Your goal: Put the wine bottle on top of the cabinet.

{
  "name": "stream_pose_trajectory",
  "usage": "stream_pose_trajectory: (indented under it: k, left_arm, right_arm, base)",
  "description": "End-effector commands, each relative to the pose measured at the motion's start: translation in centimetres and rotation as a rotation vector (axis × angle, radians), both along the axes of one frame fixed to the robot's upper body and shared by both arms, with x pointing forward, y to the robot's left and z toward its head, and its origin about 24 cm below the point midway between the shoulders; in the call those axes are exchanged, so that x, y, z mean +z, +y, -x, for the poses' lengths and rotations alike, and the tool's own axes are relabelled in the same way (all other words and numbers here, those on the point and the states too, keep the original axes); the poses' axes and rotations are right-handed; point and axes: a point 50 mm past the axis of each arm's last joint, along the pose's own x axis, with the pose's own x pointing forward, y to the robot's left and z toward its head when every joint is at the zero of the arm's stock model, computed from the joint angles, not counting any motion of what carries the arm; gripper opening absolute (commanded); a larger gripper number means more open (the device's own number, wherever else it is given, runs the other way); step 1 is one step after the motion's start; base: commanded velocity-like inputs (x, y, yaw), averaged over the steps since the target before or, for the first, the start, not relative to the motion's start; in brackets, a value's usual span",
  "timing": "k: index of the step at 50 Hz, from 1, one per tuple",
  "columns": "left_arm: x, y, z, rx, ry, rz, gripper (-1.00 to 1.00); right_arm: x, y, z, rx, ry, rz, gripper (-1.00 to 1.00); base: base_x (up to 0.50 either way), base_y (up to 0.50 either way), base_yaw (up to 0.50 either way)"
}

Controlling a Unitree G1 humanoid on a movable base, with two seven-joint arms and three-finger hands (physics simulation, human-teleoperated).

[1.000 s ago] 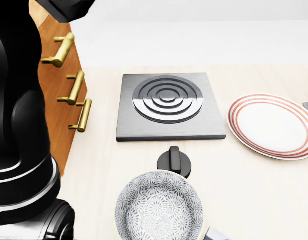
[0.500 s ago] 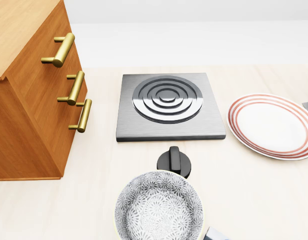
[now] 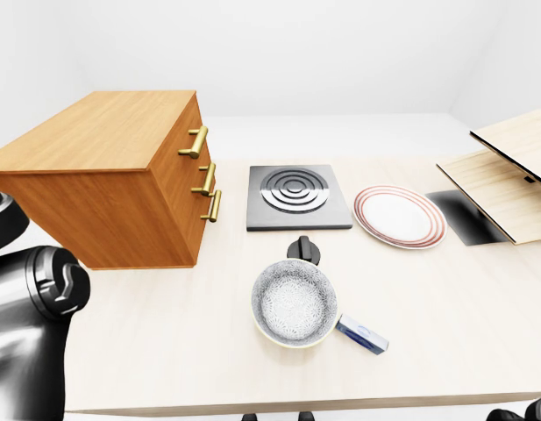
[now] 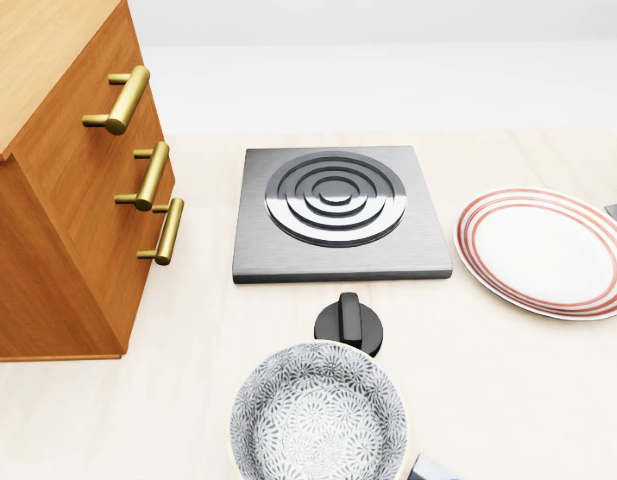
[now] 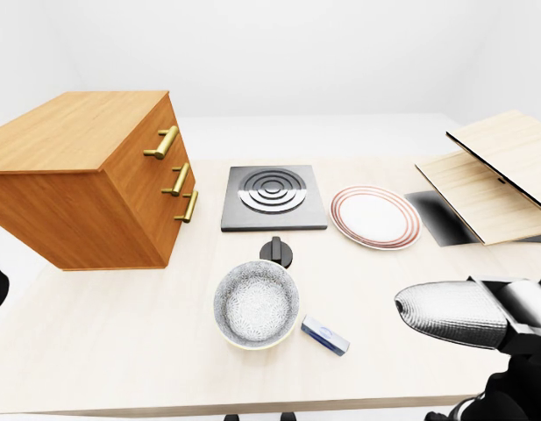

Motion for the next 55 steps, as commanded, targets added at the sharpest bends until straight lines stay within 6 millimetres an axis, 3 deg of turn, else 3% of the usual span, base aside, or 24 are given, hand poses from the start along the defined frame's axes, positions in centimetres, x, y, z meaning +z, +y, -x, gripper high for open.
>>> stream_pose_trajectory:
  k: [1,16,41,55]
  left_arm:
    - [-0.5,3.1,-1.3,0.047,0.099,0.049,-1.0]
    - [-2.2,5.5,-2.8,0.095,0.206,0.08,-1.0]
    - [-9.2,8.0,-8.5,0.087,0.546,0.148,-1.0]
    - [-11.9,8.8,-10.5,0.092,0.686,0.197,-1.0]
  right_arm:
    - [-0.1,0.8,-0.2,-0.029,-0.022,0.05,1.0]
    - [-0.2,1.2,-0.4,-0.048,-0.019,0.082,1.0]
    - [-1.3,1.5,-1.1,-0.027,0.055,0.057,1.0]
    - [-1.5,1.6,-1.3,-0.051,0.068,0.078,1.0]
  base:
    - [0.0,0.0,0.0]
    - [0.0,0.0,0.0]
    - [0.0,0.0,0.0]
    - [0.0,0.0,0.0]
